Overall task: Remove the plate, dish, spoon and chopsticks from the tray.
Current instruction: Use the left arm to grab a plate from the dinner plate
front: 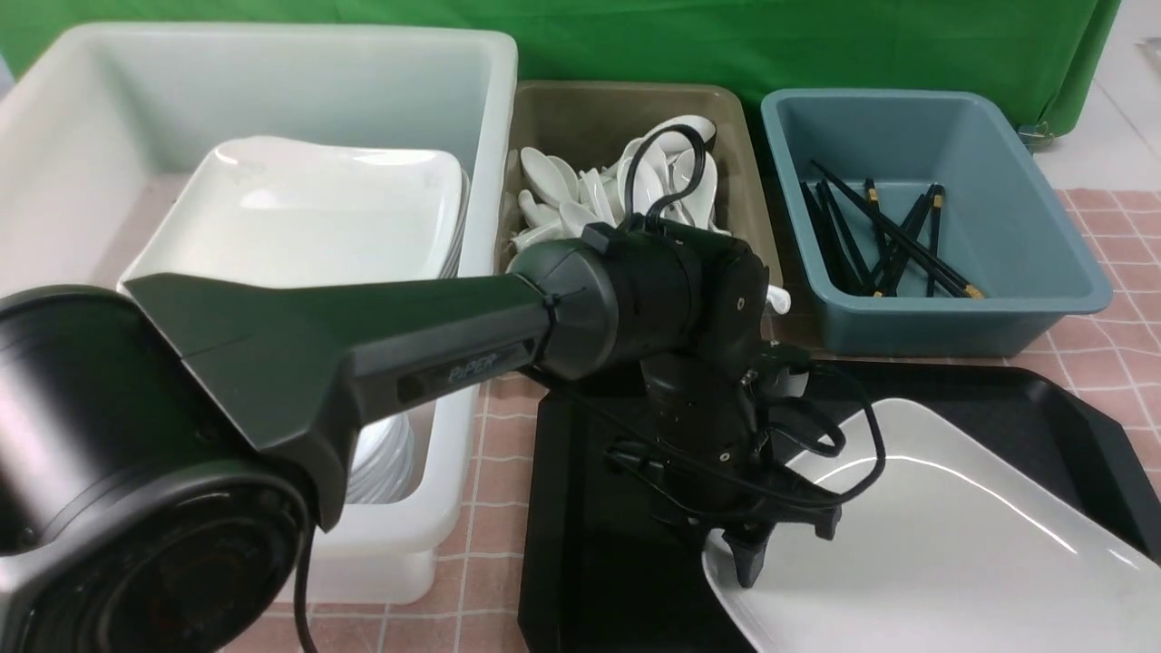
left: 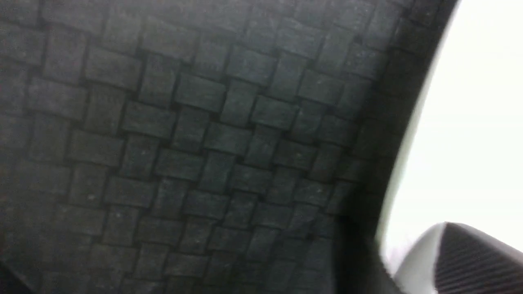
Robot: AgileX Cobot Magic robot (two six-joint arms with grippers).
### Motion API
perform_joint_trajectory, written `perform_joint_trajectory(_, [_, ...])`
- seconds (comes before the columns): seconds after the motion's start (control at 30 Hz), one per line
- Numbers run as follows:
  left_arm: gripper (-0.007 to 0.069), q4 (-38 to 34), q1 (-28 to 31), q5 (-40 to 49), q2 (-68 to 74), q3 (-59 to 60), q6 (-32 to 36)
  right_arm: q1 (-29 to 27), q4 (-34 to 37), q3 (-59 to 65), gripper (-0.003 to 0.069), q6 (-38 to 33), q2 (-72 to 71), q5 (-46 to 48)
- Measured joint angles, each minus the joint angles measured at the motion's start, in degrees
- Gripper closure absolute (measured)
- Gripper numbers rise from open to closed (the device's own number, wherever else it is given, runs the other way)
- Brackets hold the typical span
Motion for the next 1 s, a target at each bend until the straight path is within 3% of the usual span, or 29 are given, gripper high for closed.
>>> perform_joint_trajectory(0.03, [0.0495, -0.62, 0.18, -0.58, 0.00, -0.13, 0.00, 0.00, 0.00, 0.00, 0.0629, 0.00, 0.00, 0.00])
perform_joint_trajectory(0.27, [0.0517, -3.92, 1.04, -0.84, -0.38, -0.09, 1.60, 0.00, 0.00, 0.00, 0.0629, -0.08, 0.00, 0.00])
perform_joint_trajectory(0.47, [0.0582, -6.28, 1.80, -0.72, -4.94, -0.09, 3.10, 0.00, 0.00, 0.00, 0.0629, -0.19, 0.00, 0.17])
perform_joint_trajectory(1.0, [0.0608, -5.87, 4.66, -0.52, -12.31, -0.03, 4.49, 0.00, 0.00, 0.00, 0.0629, -0.34, 0.00, 0.01])
